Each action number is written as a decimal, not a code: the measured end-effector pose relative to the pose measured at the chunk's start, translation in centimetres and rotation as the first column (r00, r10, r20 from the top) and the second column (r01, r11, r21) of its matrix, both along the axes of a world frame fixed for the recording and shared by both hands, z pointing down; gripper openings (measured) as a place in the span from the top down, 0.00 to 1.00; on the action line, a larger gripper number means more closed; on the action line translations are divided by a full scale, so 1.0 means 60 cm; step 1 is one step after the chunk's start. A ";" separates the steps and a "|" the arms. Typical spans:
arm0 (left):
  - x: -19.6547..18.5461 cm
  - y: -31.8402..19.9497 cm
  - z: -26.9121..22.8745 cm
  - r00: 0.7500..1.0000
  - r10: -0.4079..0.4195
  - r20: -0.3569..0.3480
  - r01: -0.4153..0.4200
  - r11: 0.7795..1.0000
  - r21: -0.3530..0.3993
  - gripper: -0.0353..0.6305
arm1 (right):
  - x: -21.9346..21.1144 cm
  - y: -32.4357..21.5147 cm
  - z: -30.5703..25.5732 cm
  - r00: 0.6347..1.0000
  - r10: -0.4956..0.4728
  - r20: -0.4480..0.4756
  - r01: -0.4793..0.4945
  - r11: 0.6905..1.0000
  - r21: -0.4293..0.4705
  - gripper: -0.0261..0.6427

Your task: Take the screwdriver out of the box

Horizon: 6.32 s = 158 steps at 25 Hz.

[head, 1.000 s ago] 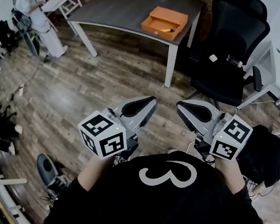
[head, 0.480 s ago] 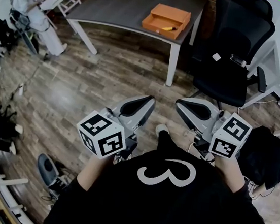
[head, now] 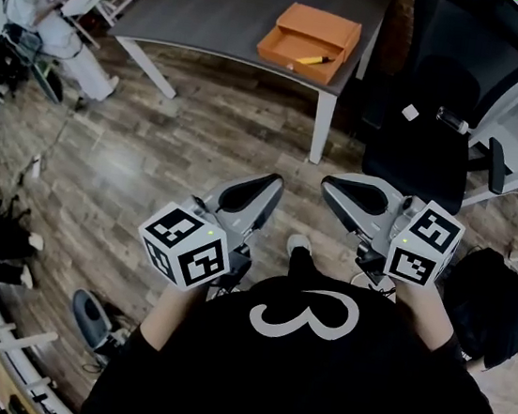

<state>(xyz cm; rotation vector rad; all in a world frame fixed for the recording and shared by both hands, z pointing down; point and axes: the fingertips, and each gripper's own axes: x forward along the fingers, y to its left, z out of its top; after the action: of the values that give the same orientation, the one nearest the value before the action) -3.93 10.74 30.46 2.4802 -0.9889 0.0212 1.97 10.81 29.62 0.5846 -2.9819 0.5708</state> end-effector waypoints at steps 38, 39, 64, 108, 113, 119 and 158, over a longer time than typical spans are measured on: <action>-0.022 -0.527 0.062 0.997 0.077 0.020 -0.074 0.992 -0.107 0.93 | -0.006 -0.508 0.032 0.994 0.097 -0.042 -0.099 0.993 -0.063 0.96; -0.024 -0.538 0.065 0.997 0.080 0.015 -0.078 0.990 -0.115 0.93 | -0.007 -0.520 0.036 0.994 0.101 -0.049 -0.104 0.992 -0.068 0.96; -0.108 -0.678 0.167 0.999 0.049 0.007 -0.045 0.962 -0.270 0.93 | -0.066 -0.693 0.263 0.577 -0.054 -0.815 0.341 0.923 0.180 0.67; -0.154 -0.647 0.210 0.999 -0.028 0.042 0.040 0.948 -0.316 0.93 | -0.073 -0.718 0.406 0.107 -0.084 -0.991 0.618 0.787 0.000 0.84; -0.150 -0.642 0.194 0.998 -0.051 0.044 0.061 0.956 -0.288 0.93 | -0.095 -0.733 0.348 0.237 0.037 -0.971 0.573 0.801 0.170 0.84; -0.135 -0.620 0.158 0.998 -0.050 0.046 0.059 0.969 -0.239 0.93 | -0.102 -0.728 0.252 0.457 0.170 -0.873 0.406 0.834 0.374 0.84; 0.040 -0.376 -0.021 1.000 -0.012 0.004 0.012 0.998 0.062 0.93 | 0.084 -0.383 0.016 0.944 0.309 -0.112 -0.279 0.933 0.226 0.84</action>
<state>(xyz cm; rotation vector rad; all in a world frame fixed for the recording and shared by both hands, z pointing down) -1.53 -11.83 29.17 2.5315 -1.0214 -0.0077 6.99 -12.14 30.58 1.0553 -2.8503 0.2154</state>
